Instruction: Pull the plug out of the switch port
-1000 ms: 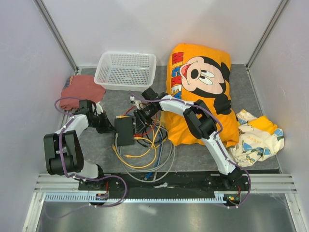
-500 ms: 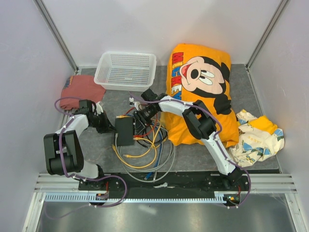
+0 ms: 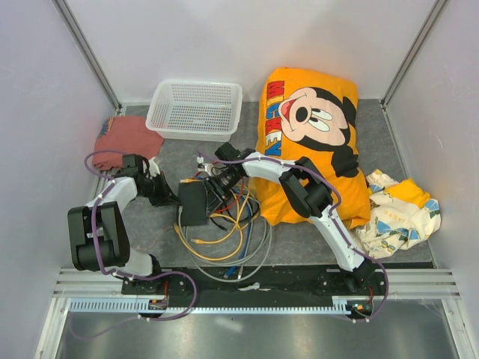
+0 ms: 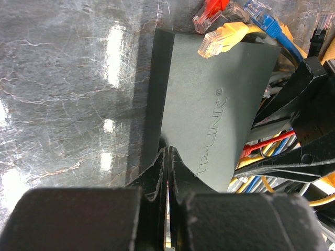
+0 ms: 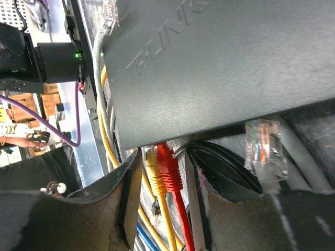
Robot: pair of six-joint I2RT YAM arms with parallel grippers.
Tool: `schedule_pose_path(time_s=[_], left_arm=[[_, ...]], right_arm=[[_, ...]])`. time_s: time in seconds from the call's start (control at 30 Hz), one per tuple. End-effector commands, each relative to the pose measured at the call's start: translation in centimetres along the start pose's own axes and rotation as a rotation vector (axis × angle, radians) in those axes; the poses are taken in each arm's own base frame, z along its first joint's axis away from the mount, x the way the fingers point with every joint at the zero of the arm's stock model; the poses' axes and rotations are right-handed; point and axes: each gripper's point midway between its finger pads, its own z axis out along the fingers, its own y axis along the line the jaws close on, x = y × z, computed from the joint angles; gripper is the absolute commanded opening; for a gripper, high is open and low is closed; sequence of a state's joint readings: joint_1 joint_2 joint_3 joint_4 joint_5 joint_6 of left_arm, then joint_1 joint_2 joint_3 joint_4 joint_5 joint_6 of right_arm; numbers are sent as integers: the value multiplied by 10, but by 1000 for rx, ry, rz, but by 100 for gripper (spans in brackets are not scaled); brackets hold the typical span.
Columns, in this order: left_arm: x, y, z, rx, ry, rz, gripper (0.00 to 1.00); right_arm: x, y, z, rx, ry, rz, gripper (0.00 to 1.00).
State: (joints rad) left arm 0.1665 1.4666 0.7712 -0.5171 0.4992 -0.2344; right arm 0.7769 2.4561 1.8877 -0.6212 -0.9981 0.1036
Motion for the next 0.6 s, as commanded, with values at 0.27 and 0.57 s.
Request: schedule_pose_path(time_s=[0.27,0.57], left_arm=[[-2,6,2,-31,-3,-11,1],[-2,7,2,-34,-1,-12,2]], right_arm=[[-5,-28,2,14,-43,95,47],[-5,-43,1,95,-56,101,33]])
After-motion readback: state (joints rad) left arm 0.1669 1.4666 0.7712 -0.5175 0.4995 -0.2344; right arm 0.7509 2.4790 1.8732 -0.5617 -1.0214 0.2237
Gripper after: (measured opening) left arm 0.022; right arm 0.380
